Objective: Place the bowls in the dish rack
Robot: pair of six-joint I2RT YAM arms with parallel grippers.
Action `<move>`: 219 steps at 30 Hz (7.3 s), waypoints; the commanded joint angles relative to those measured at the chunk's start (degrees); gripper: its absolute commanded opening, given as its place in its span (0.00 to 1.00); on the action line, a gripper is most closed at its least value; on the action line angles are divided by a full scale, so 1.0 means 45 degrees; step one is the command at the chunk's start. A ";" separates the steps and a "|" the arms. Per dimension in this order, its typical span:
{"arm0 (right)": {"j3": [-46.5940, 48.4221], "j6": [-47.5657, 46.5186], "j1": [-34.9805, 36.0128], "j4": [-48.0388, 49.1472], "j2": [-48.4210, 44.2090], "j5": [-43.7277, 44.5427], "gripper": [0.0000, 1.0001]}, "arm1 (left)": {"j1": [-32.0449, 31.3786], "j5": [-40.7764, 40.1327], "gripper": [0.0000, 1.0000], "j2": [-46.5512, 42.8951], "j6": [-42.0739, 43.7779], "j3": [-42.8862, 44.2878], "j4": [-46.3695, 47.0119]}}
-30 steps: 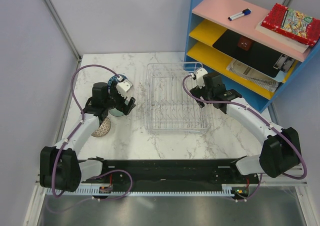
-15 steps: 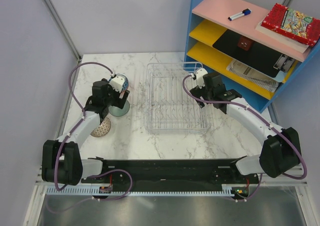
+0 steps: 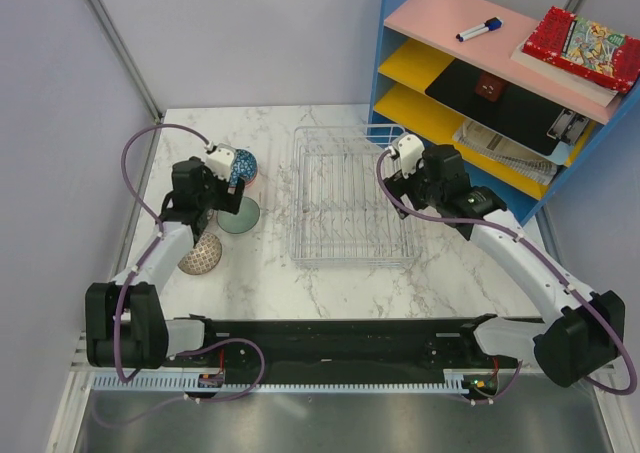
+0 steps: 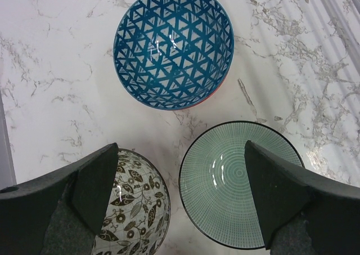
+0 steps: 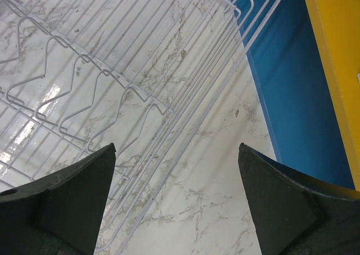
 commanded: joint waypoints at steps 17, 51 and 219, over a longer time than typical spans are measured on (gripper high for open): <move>0.0127 -0.0167 -0.0022 0.0166 -0.0319 -0.0424 0.97 | 0.2690 0.1343 1.00 0.1346 -0.0034 0.1547 -0.0789; 0.0029 -0.0304 -0.0022 0.0127 -0.0651 -0.0483 0.97 | 0.5229 0.1500 0.46 0.5508 0.0083 0.3929 -0.2370; 0.0132 1.7754 0.1560 1.7421 0.5265 -1.3238 0.00 | 0.4018 0.6870 1.00 -0.1386 0.0455 0.3344 -0.6413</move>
